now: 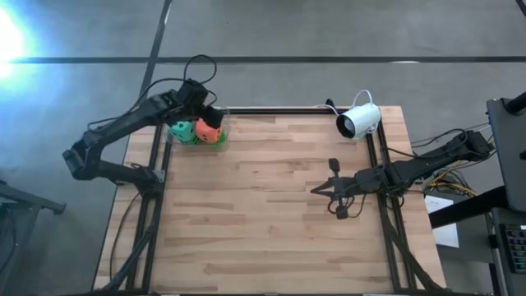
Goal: Pick & Place Dice
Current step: Put the small orange die into the transparent bin
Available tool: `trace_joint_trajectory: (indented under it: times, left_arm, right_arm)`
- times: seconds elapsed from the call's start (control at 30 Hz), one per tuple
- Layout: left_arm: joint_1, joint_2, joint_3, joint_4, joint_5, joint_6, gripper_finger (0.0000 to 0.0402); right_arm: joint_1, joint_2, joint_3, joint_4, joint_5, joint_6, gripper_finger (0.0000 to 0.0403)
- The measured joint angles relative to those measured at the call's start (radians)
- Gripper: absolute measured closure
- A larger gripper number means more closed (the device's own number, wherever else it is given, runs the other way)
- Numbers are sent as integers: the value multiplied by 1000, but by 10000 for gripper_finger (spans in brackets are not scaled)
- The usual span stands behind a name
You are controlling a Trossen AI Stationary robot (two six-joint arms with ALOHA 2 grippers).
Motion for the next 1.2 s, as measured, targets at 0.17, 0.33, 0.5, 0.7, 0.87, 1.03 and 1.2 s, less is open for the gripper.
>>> trace_joint_trajectory:
  times: [0.17,0.33,0.5,0.7,0.87,1.03,1.2]
  left_arm:
    - [-2,-4,21,-42,133,0,231]
    - [-6,-6,21,-92,141,5,245]
    - [-6,-8,21,-146,141,40,278]
    - [-7,-8,21,-197,186,75,304]
    - [-7,-8,6,-202,186,98,311]
    - [-7,-7,-37,-201,190,105,311]
    - [-6,-10,-46,-172,185,126,311]
  right_arm:
    - [0,0,0,0,0,2,394]
    - [0,0,0,-1,0,2,394]
    - [0,0,0,-2,0,3,394]
    - [0,0,0,-2,0,3,394]
    - [0,0,0,-2,0,3,394]
    - [0,0,0,-2,0,3,394]
    - [0,0,0,-1,0,3,394]
